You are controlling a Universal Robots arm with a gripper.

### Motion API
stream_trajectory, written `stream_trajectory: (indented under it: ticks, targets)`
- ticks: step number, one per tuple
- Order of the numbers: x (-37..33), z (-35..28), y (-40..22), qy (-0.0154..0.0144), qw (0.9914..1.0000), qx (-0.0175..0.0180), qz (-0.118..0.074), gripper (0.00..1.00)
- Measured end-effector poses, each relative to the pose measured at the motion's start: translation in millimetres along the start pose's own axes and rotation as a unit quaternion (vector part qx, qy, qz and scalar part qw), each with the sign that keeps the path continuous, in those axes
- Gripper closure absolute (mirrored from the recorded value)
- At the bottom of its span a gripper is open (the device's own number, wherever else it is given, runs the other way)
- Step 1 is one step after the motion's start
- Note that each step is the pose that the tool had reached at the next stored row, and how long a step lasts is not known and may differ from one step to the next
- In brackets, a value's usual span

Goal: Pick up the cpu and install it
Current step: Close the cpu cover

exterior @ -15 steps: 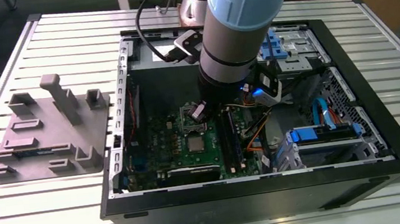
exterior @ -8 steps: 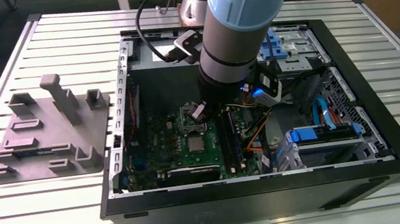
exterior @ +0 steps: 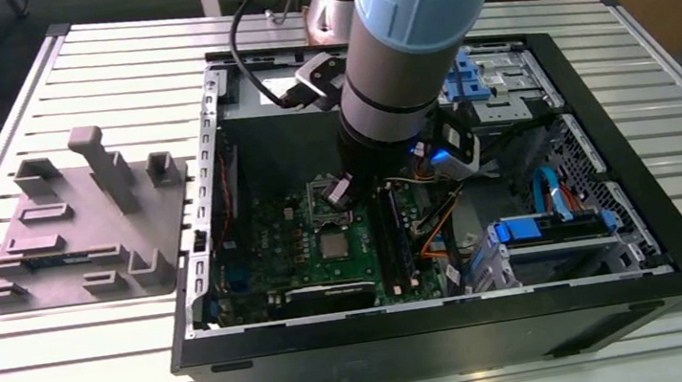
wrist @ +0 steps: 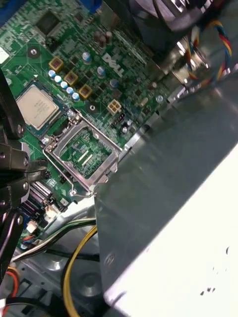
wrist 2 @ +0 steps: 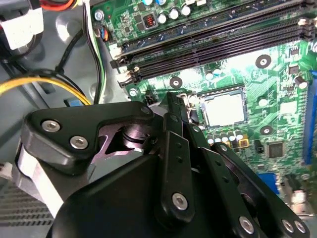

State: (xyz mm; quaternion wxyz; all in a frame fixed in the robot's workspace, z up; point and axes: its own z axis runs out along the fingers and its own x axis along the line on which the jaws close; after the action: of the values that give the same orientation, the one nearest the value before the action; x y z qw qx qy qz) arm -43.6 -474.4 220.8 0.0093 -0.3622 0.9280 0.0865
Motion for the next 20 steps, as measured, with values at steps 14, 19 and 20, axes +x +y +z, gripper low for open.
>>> stream_trajectory:
  ticks: [14, 19, 20]
  targets:
    - [-5.6, 7.2, -5.9, -0.0069, 0.99785, -0.0226, -0.061, 0.90]
    - [-7.8, 8.7, -7.4, -0.0071, 0.99761, -0.0238, -0.065, 0.90]
    - [-7.8, 8.7, -7.4, -0.0071, 0.99761, -0.0238, -0.065, 0.90]
